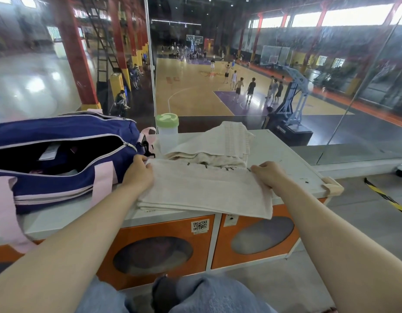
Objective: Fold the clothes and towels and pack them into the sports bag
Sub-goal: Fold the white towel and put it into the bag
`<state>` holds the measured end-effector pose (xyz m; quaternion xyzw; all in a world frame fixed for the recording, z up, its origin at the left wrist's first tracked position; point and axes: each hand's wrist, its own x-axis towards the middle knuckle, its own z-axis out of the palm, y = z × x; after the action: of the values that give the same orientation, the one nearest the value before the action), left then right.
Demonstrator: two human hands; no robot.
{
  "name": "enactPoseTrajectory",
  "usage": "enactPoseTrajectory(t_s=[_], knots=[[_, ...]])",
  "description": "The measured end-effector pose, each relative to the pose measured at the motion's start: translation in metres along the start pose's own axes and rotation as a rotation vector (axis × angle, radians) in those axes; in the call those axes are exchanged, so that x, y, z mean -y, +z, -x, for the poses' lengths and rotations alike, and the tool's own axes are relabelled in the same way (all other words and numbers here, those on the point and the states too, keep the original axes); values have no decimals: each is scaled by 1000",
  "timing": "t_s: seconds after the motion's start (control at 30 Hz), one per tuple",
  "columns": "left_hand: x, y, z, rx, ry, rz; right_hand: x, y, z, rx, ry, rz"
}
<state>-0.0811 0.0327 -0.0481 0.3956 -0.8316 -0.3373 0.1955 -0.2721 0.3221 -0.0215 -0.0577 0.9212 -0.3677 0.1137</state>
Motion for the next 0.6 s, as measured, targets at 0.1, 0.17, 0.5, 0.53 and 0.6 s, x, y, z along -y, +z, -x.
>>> enactPoseTrajectory(t_s=[0.1,0.17,0.5,0.53,0.6], knots=[[2,1,-1,-15,24,-12,-6,3,-5,-29,43,-262],[2,1,1,-21,38,-21,-9,5,-7,-86,24,-305],[-18,12,19,-147,655,-502,-21,-3,7,-49,-71,207],[-20,16,22,-79,687,-511,-23,-4,7,-25,-87,224],[-19,25,27,84,642,-522,-26,-7,7,37,-120,178]])
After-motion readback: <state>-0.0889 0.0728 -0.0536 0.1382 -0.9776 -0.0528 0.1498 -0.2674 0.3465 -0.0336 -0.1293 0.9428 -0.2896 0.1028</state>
